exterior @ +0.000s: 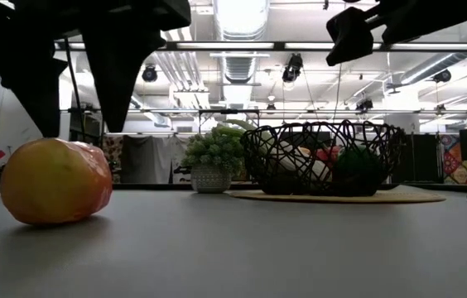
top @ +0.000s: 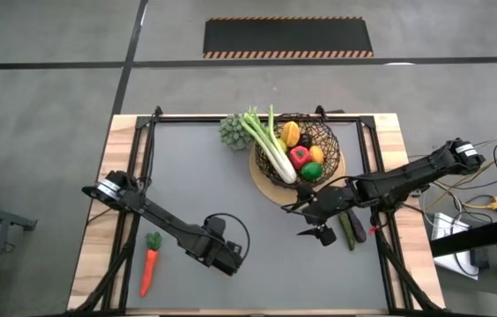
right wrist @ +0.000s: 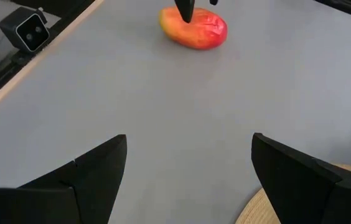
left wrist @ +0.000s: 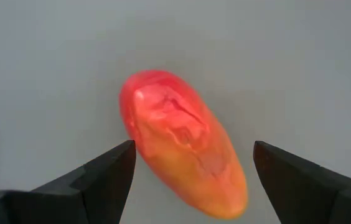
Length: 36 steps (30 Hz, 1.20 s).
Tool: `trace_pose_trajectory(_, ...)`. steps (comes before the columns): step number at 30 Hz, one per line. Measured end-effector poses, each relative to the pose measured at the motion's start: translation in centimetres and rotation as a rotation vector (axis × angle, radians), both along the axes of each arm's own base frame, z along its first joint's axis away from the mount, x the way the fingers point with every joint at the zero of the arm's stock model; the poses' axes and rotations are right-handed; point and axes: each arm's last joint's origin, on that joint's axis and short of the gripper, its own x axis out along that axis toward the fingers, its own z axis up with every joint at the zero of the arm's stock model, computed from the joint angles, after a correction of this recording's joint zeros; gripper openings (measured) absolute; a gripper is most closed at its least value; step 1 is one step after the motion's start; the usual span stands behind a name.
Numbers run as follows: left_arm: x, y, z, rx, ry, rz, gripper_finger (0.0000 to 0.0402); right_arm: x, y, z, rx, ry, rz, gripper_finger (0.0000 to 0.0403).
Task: Build produce basket
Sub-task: Put the red mango into the black wire basket
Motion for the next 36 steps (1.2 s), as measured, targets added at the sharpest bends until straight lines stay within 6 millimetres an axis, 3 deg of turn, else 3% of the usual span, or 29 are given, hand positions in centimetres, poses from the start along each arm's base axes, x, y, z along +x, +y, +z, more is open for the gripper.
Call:
trace_pose_trajectory(20, -0.5, 0.2, -2.9, -0.007, 0.017, 0.023, 0.0305, 0.2, 0.0, -0.4, -0.004, 0.014, 0.0, 0.0325)
trace_pose_trajectory(31, -0.6, 0.2, -2.9, -0.02, 0.023, -0.011, 0.0232, 0.2, 0.0, -0.4, -0.004, 0.014, 0.0, 0.0325)
trace_pose_trajectory(36, -0.6, 0.7, -1.3, 0.017, -0.03, -0.108, 0.0223, 0.2, 0.1, -0.3, -0.011, 0.002, 0.008, 0.0325)
